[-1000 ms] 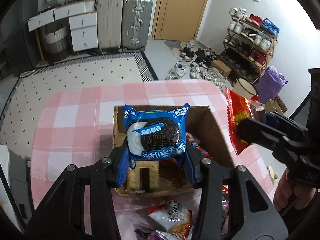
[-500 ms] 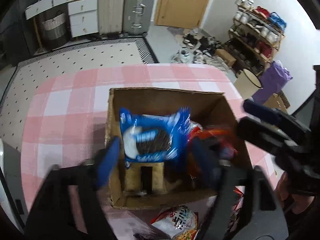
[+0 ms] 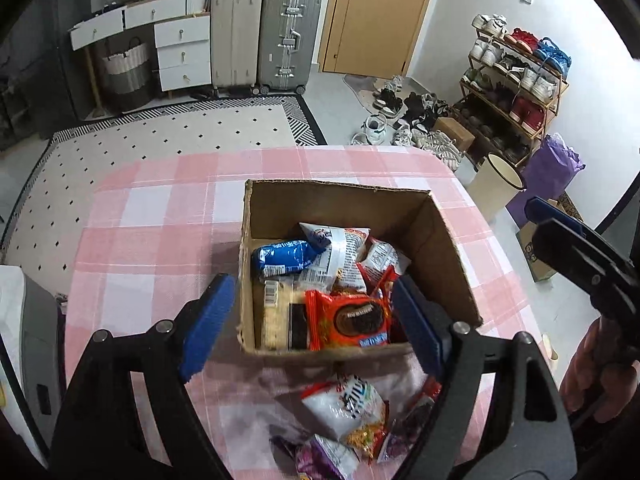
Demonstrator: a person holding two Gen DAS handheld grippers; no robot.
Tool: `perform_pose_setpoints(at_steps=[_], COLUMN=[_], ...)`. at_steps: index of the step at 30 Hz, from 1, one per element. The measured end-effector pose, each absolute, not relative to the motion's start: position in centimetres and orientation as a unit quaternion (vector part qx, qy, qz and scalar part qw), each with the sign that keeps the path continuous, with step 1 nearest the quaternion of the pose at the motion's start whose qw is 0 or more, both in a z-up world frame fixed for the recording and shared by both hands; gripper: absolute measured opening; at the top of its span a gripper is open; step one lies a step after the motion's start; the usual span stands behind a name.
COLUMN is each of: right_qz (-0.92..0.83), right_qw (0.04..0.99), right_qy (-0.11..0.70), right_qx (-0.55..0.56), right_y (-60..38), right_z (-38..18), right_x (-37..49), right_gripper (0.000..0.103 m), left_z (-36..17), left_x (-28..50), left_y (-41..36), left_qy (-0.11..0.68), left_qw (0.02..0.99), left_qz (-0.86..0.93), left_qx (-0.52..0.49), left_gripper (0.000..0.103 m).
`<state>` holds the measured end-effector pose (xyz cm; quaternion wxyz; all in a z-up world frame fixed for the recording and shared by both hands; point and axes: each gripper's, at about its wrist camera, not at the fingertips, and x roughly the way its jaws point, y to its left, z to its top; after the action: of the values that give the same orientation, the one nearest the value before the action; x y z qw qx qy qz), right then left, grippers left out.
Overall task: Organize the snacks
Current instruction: 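Withdraw both grippers from the box toward the remaining snack bags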
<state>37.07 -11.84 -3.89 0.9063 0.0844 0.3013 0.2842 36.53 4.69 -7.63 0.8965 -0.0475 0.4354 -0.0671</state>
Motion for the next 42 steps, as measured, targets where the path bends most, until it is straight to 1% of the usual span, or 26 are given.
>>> perform_pose_setpoints(at_steps=[3,5,6,11,13,21,23,24,26,27,34,42], right_qz=[0.286,0.285,0.286,0.286,0.286,0.283,0.282,0.282,0.282,0.282,0.276,0.274], right_qw=[0.908,0.910,0.911,0.916,0.917,0.925,0.926,0.926,0.926,0.927,0.929,0.926], right_qy=[0.293,0.287,0.283,0.270,0.265,0.241,0.239,0.238,0.236,0.235,0.234,0.243], right_qx=[0.083,0.085,0.086,0.081,0.080,0.072,0.075,0.077,0.078,0.077,0.076,0.093], right_y=[-12.2,-12.6,-12.8,-13.4,-13.6,-14.2,-14.5,-14.7,-15.0,-15.0,-15.3,-15.7], right_z=[-3.0,-2.5,-2.2,-1.1,-0.7,0.5,0.6,0.6,0.5,0.5,-0.3,-2.5], right_x=[35.6,34.8,34.2,31.6,30.5,25.8,24.8,24.3,23.5,23.0,19.9,17.9], right_gripper=[0.078,0.083,0.084,0.086,0.090,0.096,0.098,0.098,0.098,0.098,0.099,0.099], left_z=[-6.6,-6.0,-5.7,-4.5,-4.0,-2.1,-1.8,-1.6,-1.3,-1.1,-0.7,-1.6], left_x=[34.7,33.6,33.0,30.6,29.5,25.2,24.3,23.8,22.7,22.0,18.8,15.2], left_y=[4.6,4.5,4.4,4.0,3.9,4.0,4.1,4.1,4.1,4.1,4.0,4.1], left_qy=[0.427,0.423,0.420,0.410,0.405,0.385,0.381,0.378,0.372,0.367,0.348,0.333], left_qw=[0.901,0.903,0.904,0.909,0.912,0.920,0.922,0.923,0.926,0.928,0.935,0.942], left_qz=[-0.065,-0.066,-0.066,-0.063,-0.064,-0.061,-0.062,-0.060,-0.057,-0.057,-0.055,-0.043], left_qx=[-0.042,-0.040,-0.039,-0.032,-0.031,-0.029,-0.031,-0.030,-0.029,-0.029,-0.032,-0.032], left_gripper=[0.080,0.080,0.080,0.081,0.083,0.086,0.088,0.090,0.096,0.102,0.102,0.102])
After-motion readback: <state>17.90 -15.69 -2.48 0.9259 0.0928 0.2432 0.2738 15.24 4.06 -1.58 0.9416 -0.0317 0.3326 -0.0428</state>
